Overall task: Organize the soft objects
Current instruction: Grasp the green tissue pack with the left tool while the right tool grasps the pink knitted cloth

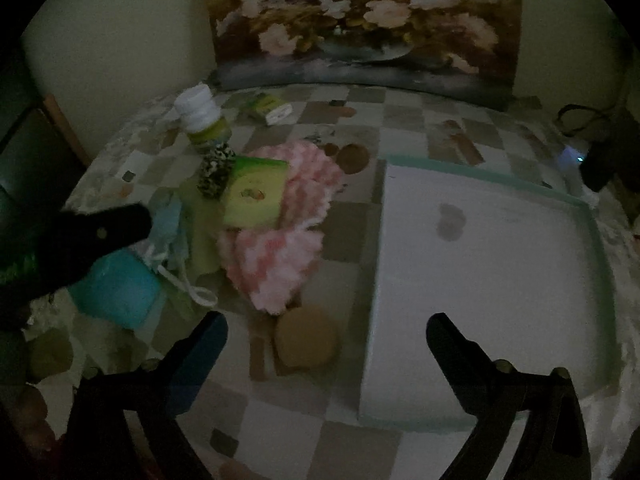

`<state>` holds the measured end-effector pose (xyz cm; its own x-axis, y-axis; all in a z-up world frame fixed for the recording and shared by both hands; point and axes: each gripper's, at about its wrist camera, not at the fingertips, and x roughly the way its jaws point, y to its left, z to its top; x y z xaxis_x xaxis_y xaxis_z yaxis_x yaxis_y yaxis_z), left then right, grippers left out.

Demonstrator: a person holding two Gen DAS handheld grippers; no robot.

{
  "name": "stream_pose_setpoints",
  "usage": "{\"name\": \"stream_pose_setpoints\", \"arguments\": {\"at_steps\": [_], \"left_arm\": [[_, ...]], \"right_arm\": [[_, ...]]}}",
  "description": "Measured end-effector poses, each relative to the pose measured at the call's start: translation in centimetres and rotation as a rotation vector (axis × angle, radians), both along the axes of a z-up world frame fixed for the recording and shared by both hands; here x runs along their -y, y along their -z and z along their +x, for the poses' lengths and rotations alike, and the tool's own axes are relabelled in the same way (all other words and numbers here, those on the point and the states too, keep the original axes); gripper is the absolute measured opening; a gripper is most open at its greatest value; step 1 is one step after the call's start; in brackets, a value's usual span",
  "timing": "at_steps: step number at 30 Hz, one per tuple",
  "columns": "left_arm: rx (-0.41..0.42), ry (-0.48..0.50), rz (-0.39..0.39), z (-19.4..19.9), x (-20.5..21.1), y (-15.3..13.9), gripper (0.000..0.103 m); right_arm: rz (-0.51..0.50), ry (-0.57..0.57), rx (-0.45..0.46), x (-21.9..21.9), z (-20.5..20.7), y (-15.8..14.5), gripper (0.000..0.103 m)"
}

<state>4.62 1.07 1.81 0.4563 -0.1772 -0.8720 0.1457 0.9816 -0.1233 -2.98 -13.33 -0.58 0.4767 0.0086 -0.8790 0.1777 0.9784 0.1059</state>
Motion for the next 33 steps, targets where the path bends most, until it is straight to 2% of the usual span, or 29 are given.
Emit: {"name": "stream_pose_setpoints", "arguments": {"at_steps": [4, 10, 14, 20, 23, 28, 33], "left_arm": [[-0.017, 0.001, -0.048, 1.9, 0.9, 0.2, 0.103], [-0.021, -0.016, 0.032, 4.3, 2.7, 0.3, 0.103], [-0.012, -0.027, 0.056, 5.9, 4.0, 0.1, 0.103], [-0.072, -0.045, 0.016, 7.7, 4.6, 1.8, 0.103], [-0.074, -0.054, 0.041, 8.1, 4.6, 2.6, 0.103], [-0.075, -0.018, 0.054, 7.9, 5.3, 3.6, 0.103], [-0.109, 0.037, 0.063, 7.5, 6.8, 4.3, 0.103]], "right_arm": [[0.041, -0.009, 0.02, 0.4, 1.3, -0.1, 0.092], [0.087, 0.031, -0.003, 1.5, 3.6, 0.5, 0.082], [0.093, 0.077, -0.035, 2.4, 5.2, 1.0, 0.076], [0.138, 0.118, -0.067, 4.1, 7.5, 2.0, 0.064], [0.137, 0.164, -0.122, 5.3, 8.2, 2.9, 0.06], [0.138, 0.252, -0.175, 7.7, 7.5, 3.6, 0.06], [0.12, 0.356, -0.158, 10.6, 6.1, 2.5, 0.06]]}}
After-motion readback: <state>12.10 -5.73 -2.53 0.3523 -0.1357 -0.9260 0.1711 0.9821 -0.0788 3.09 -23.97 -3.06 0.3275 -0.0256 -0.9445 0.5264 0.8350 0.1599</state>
